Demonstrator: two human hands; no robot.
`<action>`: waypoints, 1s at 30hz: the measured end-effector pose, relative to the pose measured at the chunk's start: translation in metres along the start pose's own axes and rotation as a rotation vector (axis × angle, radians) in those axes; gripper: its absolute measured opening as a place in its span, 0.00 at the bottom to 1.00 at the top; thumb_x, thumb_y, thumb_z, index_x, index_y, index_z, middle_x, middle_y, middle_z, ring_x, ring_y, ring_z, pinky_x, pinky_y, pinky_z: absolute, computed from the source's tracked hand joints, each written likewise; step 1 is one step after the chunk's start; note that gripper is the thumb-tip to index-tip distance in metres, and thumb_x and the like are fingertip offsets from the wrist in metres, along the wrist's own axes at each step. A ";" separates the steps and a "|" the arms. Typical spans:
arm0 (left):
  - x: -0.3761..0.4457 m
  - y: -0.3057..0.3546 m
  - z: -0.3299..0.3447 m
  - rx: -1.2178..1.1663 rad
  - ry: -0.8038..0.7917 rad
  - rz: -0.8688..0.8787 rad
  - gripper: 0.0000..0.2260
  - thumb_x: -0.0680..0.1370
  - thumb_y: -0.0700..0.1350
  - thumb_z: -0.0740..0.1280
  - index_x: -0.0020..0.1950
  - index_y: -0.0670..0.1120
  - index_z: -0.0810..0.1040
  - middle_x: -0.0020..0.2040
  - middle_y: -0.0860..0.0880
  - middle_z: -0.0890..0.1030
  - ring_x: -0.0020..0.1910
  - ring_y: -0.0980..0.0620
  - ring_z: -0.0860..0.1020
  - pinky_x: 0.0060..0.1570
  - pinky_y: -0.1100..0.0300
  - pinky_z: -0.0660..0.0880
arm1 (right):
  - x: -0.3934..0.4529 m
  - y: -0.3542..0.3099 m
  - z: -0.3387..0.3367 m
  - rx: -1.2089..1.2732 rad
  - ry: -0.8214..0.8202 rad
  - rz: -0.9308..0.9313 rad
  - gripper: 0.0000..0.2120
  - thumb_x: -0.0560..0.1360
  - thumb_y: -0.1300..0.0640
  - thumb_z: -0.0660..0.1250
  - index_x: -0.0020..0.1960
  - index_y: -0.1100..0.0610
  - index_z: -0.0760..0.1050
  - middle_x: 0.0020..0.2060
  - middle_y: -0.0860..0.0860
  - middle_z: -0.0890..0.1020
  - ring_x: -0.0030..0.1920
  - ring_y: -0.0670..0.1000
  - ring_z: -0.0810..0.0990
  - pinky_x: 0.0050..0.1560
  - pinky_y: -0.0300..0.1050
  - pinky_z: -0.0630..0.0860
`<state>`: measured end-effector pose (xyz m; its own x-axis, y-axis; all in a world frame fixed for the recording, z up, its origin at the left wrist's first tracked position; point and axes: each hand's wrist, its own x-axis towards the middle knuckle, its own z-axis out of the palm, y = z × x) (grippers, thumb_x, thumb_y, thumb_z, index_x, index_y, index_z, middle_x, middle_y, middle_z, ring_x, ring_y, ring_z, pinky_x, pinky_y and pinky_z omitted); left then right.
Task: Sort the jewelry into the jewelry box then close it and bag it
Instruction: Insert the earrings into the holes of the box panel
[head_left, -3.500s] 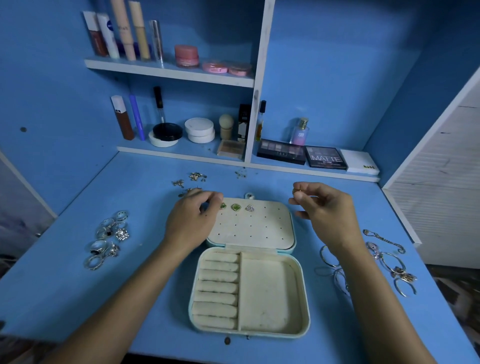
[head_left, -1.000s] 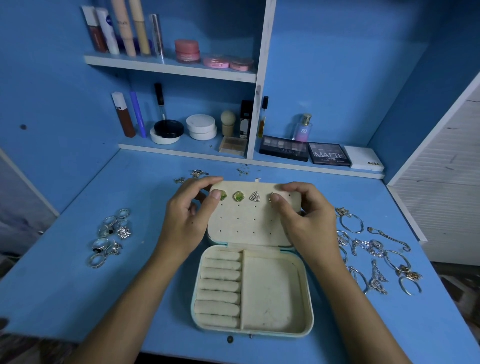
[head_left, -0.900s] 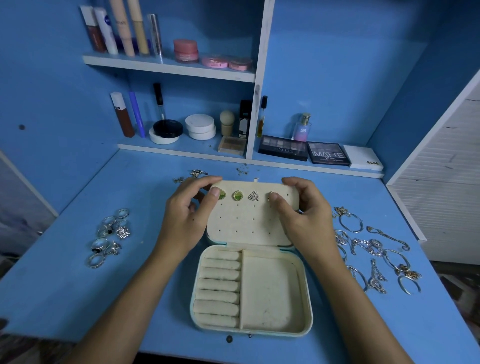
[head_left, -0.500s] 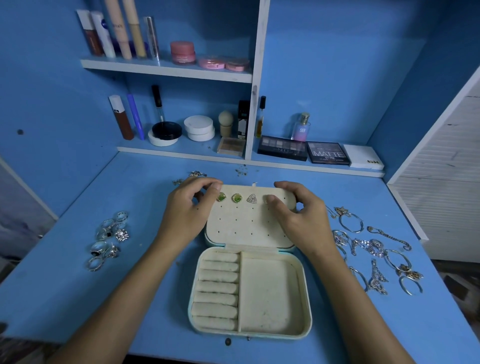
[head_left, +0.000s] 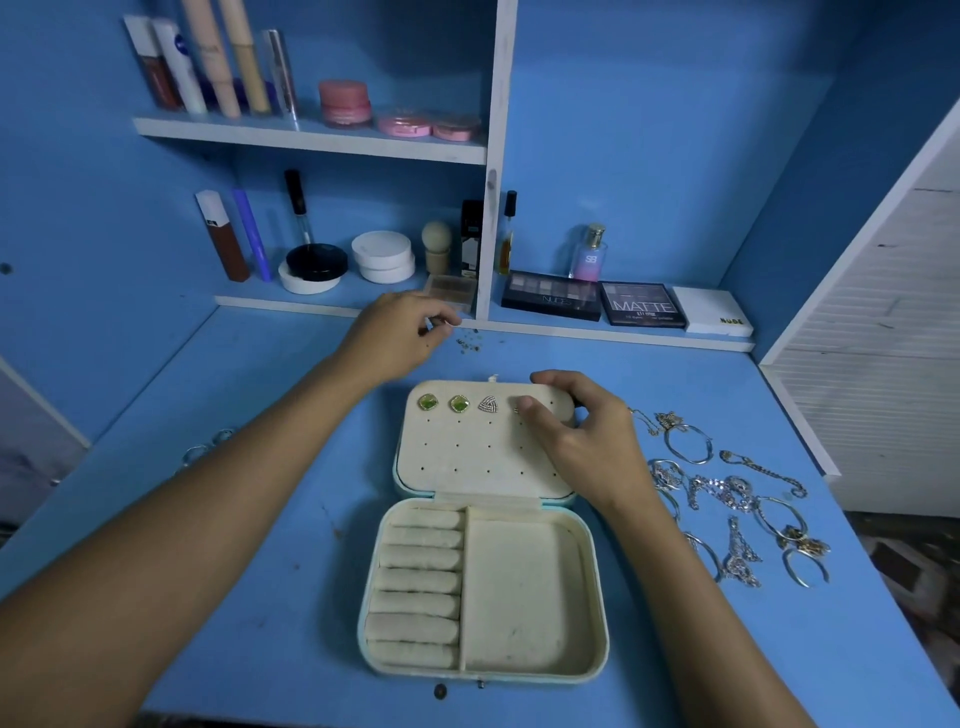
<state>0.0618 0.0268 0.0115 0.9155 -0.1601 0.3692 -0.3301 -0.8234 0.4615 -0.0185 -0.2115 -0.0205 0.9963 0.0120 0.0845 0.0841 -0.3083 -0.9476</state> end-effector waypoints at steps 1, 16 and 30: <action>0.007 -0.003 0.003 0.032 -0.037 0.026 0.08 0.79 0.43 0.69 0.55 0.48 0.85 0.48 0.51 0.82 0.44 0.49 0.78 0.50 0.54 0.76 | 0.000 0.000 0.000 0.000 -0.002 0.001 0.20 0.64 0.32 0.71 0.54 0.35 0.78 0.54 0.51 0.81 0.50 0.52 0.82 0.52 0.52 0.81; 0.036 -0.008 0.015 0.338 -0.190 0.147 0.10 0.79 0.41 0.67 0.56 0.49 0.85 0.56 0.48 0.84 0.55 0.42 0.79 0.52 0.50 0.76 | -0.003 -0.006 -0.005 0.023 -0.022 0.015 0.12 0.72 0.44 0.75 0.54 0.42 0.80 0.51 0.52 0.82 0.42 0.55 0.82 0.46 0.53 0.82; 0.039 -0.002 0.017 0.384 -0.192 0.069 0.07 0.76 0.41 0.66 0.50 0.47 0.83 0.49 0.46 0.83 0.49 0.41 0.79 0.46 0.51 0.77 | -0.001 -0.001 -0.004 0.017 -0.023 0.015 0.15 0.69 0.38 0.74 0.53 0.38 0.80 0.52 0.51 0.81 0.46 0.52 0.82 0.49 0.53 0.82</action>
<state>0.1020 0.0129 0.0108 0.9324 -0.2902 0.2154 -0.3156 -0.9442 0.0941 -0.0194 -0.2153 -0.0181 0.9975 0.0297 0.0637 0.0696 -0.2927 -0.9537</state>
